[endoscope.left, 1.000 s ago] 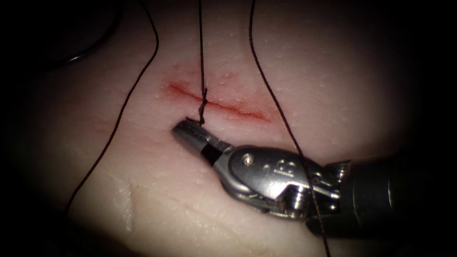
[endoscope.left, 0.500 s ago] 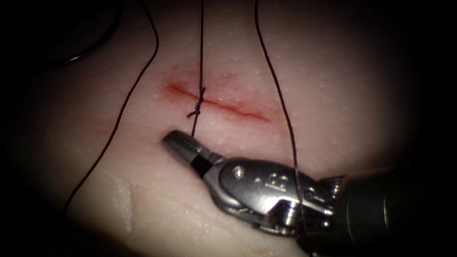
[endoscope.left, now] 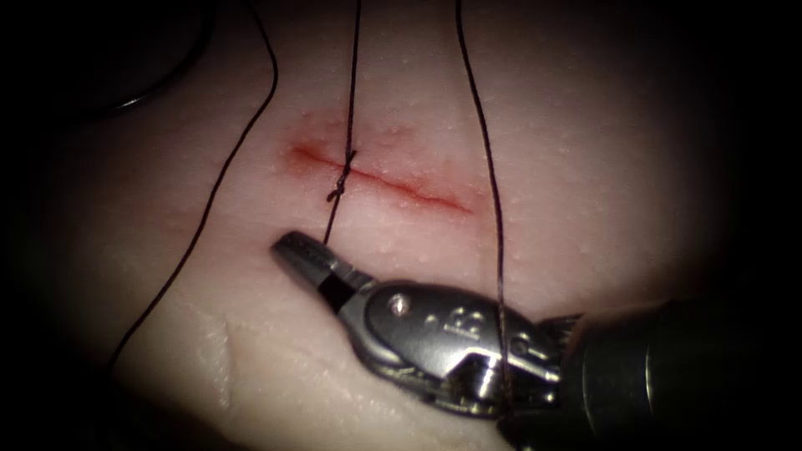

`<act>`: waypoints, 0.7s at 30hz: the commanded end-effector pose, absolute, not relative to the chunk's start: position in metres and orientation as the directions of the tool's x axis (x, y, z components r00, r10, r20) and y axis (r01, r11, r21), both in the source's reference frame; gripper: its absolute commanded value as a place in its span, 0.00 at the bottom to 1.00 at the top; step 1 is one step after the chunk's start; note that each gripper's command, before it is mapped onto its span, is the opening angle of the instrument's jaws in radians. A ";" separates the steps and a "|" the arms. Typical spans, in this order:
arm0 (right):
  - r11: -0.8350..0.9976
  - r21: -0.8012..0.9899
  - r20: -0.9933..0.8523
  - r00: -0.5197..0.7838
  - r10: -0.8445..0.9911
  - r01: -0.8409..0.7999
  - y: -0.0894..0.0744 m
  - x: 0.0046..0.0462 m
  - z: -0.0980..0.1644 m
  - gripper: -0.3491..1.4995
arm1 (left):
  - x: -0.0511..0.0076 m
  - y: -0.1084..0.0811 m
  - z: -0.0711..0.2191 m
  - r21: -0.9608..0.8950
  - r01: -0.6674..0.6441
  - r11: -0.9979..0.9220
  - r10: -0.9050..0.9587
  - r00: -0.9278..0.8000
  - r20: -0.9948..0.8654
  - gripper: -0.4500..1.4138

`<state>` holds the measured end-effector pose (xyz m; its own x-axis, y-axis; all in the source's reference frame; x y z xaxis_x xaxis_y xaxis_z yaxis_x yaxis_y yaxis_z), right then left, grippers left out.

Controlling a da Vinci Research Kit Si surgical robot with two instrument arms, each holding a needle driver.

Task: Wound Closure
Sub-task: Right gripper pulls down to tighten while left gripper pulls up on suture to tighten

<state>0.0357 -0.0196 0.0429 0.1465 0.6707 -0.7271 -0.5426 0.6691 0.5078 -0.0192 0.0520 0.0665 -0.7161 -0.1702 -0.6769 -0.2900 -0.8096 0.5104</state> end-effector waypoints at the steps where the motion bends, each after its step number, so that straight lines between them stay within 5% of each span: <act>1: 0.671 0.508 -0.728 0.148 0.670 -0.539 -0.021 0.0365 0.043 0.00 | -0.0197 0.052 0.067 0.508 -0.293 -0.810 -0.165 -0.717 -0.677 0.00; 21: 0.673 0.513 -0.723 0.154 0.673 -0.533 -0.021 0.0363 0.043 0.00 | -0.0202 0.053 0.067 0.520 -0.295 -0.802 -0.165 -0.727 -0.666 0.00</act>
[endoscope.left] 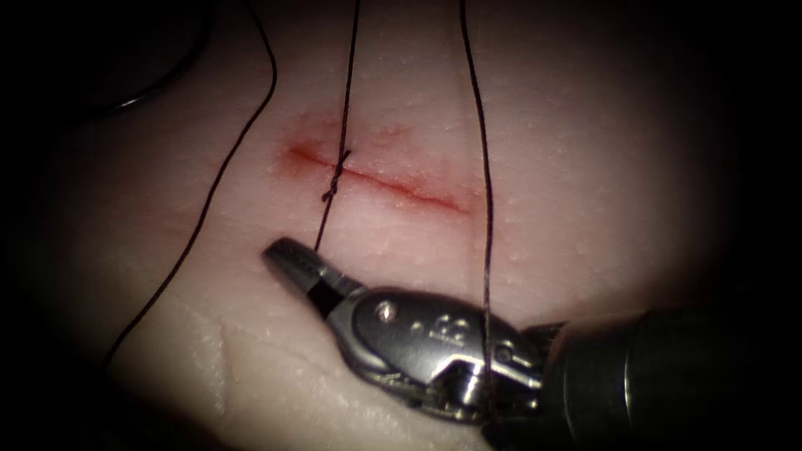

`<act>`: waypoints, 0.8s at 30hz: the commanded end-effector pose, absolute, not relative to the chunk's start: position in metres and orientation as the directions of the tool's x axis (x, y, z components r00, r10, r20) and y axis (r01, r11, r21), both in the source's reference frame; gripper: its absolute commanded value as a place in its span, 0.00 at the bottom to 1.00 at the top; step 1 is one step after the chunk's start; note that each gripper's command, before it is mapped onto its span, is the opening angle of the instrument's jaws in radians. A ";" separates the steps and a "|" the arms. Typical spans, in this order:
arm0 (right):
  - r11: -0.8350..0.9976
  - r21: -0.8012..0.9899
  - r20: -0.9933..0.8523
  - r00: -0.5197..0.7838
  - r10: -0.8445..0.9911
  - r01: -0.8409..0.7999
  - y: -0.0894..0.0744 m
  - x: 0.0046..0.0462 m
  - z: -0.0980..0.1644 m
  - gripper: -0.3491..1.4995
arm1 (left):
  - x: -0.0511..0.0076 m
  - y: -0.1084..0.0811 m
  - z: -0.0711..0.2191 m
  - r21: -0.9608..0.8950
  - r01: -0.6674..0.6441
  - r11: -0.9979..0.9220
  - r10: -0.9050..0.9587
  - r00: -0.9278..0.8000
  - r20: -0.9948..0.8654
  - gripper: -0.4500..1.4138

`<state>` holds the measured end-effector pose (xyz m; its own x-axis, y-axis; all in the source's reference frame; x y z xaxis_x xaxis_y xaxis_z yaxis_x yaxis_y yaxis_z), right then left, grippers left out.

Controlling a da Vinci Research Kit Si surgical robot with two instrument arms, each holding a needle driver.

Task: Wound Closure
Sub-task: Right gripper pulls down to tighten while left gripper pulls up on suture to tighten, then left gripper wraps suture once around right gripper clockwise

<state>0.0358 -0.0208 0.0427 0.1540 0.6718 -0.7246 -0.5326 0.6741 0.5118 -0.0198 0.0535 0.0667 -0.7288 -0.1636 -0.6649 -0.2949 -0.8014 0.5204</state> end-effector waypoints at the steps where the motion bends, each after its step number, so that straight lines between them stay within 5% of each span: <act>1: 0.670 0.515 -0.724 0.148 0.674 -0.535 -0.021 0.0361 0.043 0.00 | -0.0203 0.052 0.067 0.519 -0.291 -0.804 -0.175 -0.719 -0.673 0.00; 12: 0.672 0.537 -0.727 0.124 0.675 -0.510 -0.020 0.0359 0.043 0.00 | -0.0209 0.047 0.064 0.465 -0.265 -0.844 -0.189 -0.666 -0.722 0.00; 13: 0.675 0.541 -0.728 0.121 0.674 -0.502 -0.019 0.0358 0.043 0.05 | -0.0209 0.047 0.064 0.452 -0.269 -0.850 -0.182 -0.656 -0.732 0.00; 14: 0.679 0.548 -0.730 0.117 0.673 -0.488 -0.019 0.0358 0.043 0.40 | -0.0209 0.046 0.063 0.429 -0.270 -0.862 -0.177 -0.632 -0.754 0.00; 15: 0.679 0.548 -0.730 0.117 0.673 -0.488 -0.019 0.0358 0.043 0.40 | -0.0209 0.046 0.063 0.429 -0.270 -0.862 -0.177 -0.632 -0.754 0.00; 17: 0.681 0.550 -0.731 0.114 0.672 -0.484 -0.019 0.0356 0.043 0.66 | -0.0209 0.044 0.061 0.394 -0.275 -0.877 -0.165 -0.596 -0.785 0.00; 24: 0.677 0.555 -0.728 0.111 0.676 -0.484 -0.019 0.0357 0.043 0.94 | -0.0208 0.041 0.059 0.328 -0.256 -0.909 -0.156 -0.521 -0.839 0.00</act>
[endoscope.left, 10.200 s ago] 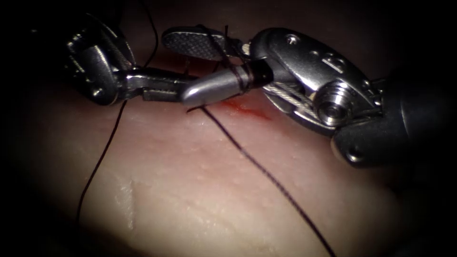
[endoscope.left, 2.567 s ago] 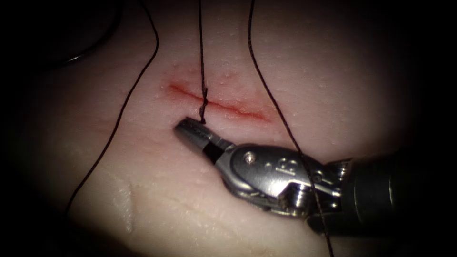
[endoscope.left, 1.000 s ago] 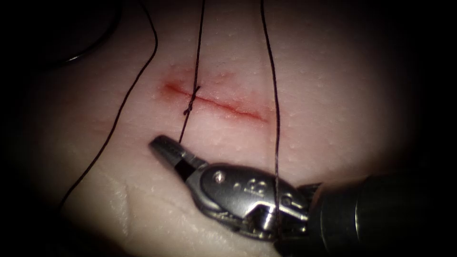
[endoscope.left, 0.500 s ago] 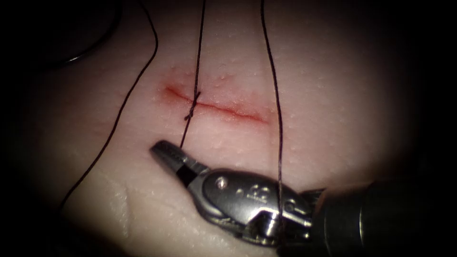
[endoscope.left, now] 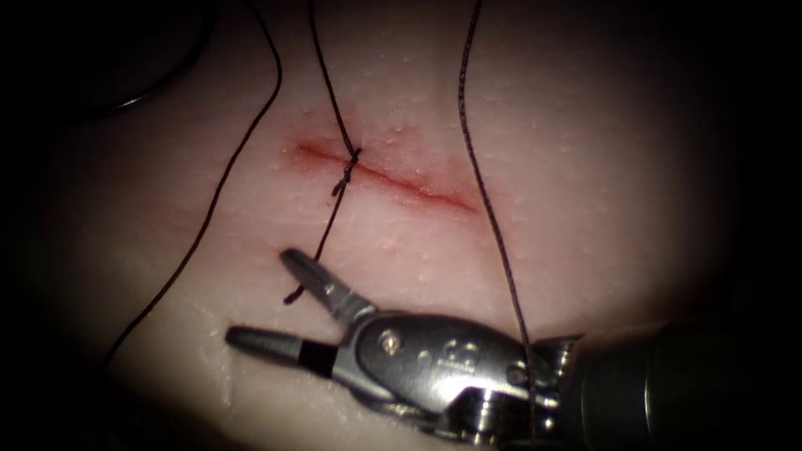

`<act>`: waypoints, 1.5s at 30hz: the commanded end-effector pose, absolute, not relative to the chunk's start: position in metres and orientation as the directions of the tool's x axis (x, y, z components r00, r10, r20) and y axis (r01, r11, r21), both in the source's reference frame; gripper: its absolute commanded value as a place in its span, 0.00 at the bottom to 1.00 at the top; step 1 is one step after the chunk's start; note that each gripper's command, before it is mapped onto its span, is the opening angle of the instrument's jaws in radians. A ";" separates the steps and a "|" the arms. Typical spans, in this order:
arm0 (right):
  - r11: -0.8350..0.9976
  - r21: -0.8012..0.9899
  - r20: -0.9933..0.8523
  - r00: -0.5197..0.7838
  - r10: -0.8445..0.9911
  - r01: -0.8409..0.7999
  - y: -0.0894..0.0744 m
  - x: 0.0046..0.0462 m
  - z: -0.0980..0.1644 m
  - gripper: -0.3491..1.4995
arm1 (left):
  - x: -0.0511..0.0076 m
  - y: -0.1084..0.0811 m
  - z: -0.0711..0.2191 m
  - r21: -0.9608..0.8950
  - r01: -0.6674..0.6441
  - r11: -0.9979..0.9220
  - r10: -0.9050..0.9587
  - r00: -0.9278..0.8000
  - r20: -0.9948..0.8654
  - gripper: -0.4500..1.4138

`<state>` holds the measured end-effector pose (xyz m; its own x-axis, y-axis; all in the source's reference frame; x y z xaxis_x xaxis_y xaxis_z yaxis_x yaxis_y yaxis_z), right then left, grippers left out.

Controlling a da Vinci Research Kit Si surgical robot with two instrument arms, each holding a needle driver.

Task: Wound Closure
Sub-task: Left gripper wraps suture once around right gripper clockwise

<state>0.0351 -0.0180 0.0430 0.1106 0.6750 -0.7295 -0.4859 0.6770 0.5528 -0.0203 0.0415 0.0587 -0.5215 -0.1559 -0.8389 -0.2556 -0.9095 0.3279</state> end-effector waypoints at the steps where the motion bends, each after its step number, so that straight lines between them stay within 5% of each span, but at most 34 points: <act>1: 0.677 0.555 -0.728 0.111 0.676 -0.484 -0.019 0.0357 0.043 0.94 | -0.0208 0.041 0.059 0.328 -0.256 -0.909 -0.156 -0.521 -0.839 0.00; 17: 0.705 0.592 -0.731 0.107 0.674 -0.392 -0.019 0.0325 0.041 0.98 | -0.0185 0.034 0.052 0.075 -0.149 -0.986 -0.057 -0.122 -0.991 0.00; 27: 0.735 0.590 -0.751 0.106 0.652 -0.336 -0.015 0.0305 0.039 0.98 | -0.0160 0.028 0.049 0.071 -0.055 -0.996 -0.065 -0.117 -0.991 0.00; 37: 0.763 0.599 -0.767 0.101 0.634 -0.242 -0.011 0.0299 0.041 0.77 | -0.0140 0.021 0.049 0.045 -0.009 -0.999 -0.044 -0.117 -0.992 0.00; 45: 0.770 0.591 -0.765 0.134 0.630 -0.241 -0.009 0.0304 0.043 0.74 | -0.0138 0.017 0.050 0.058 0.025 -0.998 -0.061 -0.118 -0.991 0.00</act>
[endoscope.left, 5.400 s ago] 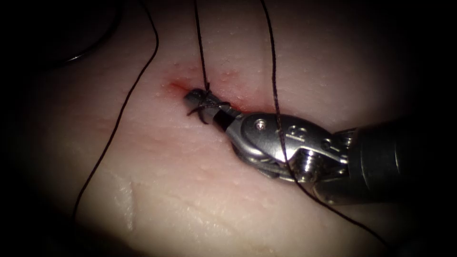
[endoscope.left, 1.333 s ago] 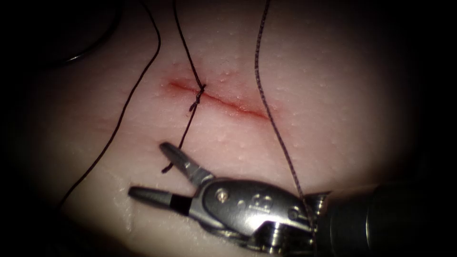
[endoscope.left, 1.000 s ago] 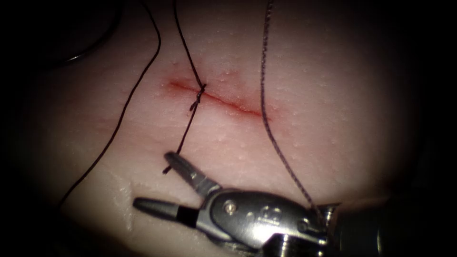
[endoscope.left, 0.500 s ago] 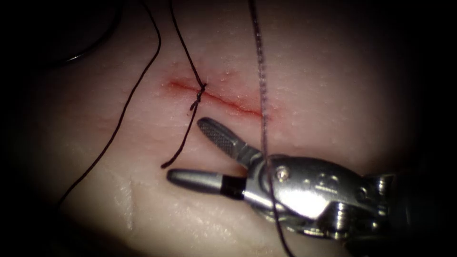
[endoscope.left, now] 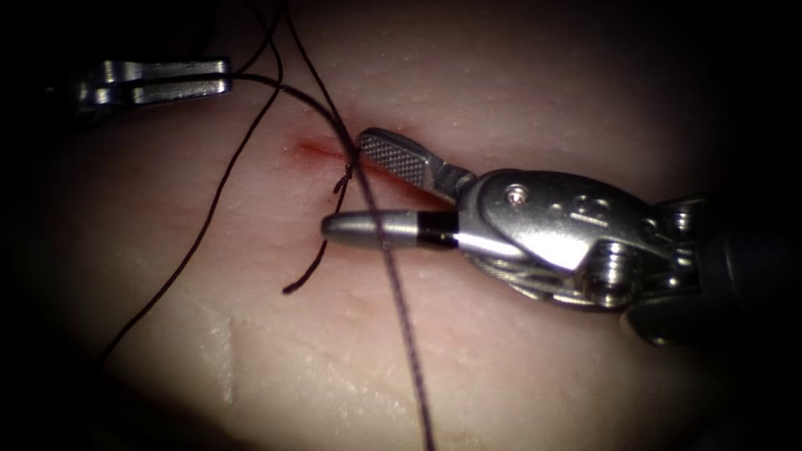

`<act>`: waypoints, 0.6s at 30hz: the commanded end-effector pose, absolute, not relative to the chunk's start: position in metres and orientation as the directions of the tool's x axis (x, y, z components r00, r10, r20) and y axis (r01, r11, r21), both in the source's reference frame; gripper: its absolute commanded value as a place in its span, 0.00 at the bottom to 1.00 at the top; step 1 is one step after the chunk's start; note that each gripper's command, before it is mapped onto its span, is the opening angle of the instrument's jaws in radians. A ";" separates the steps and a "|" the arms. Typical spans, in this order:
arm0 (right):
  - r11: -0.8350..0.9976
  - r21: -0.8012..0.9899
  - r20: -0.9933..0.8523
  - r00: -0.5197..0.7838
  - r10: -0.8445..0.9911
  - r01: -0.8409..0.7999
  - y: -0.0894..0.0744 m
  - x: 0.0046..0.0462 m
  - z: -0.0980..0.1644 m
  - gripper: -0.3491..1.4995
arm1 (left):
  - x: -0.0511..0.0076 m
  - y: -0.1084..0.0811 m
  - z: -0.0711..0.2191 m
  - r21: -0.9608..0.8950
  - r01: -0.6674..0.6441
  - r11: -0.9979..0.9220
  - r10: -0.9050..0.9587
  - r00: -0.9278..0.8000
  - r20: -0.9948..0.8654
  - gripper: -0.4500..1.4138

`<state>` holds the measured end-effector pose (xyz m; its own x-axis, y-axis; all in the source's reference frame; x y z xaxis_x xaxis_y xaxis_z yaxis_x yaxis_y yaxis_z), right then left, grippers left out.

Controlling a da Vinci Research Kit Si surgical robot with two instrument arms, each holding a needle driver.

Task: Wound Closure
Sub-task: Left gripper wraps suture once around right gripper clockwise

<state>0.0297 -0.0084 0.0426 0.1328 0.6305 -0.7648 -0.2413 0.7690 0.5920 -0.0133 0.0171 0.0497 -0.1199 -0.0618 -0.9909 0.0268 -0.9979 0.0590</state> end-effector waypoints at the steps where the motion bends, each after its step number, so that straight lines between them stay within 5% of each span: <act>1: 0.770 0.591 -0.764 0.139 0.630 -0.241 -0.009 0.0306 0.043 0.74 | -0.0137 0.016 0.050 0.056 0.027 -0.998 -0.059 -0.117 -0.991 0.00; 5: 0.780 0.578 -0.772 0.149 0.618 -0.241 -0.008 0.0311 0.044 0.66 | -0.0136 0.015 0.050 0.055 0.030 -0.998 -0.059 -0.116 -0.992 0.00; 11: 0.801 0.550 -0.780 0.197 0.593 -0.236 -0.007 0.0326 0.045 0.30 | -0.0139 0.014 0.049 0.055 0.042 -0.998 -0.059 -0.100 -0.993 0.00; 14: 0.810 0.542 -0.790 0.195 0.582 -0.225 -0.006 0.0331 0.047 0.00 | -0.0144 0.013 0.048 0.056 0.048 -0.997 -0.061 -0.089 -0.994 0.00; 18: 0.821 0.532 -0.801 0.191 0.567 -0.205 -0.005 0.0337 0.048 0.00 | -0.0148 0.012 0.047 0.056 0.058 -0.997 -0.060 -0.074 -0.995 0.00</act>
<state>0.0331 -0.0041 0.0473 0.1925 0.5665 -0.8013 -0.2044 0.8218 0.5319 -0.0143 0.0125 0.0463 -0.0739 -0.0633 -0.9953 0.0584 -0.9965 0.0591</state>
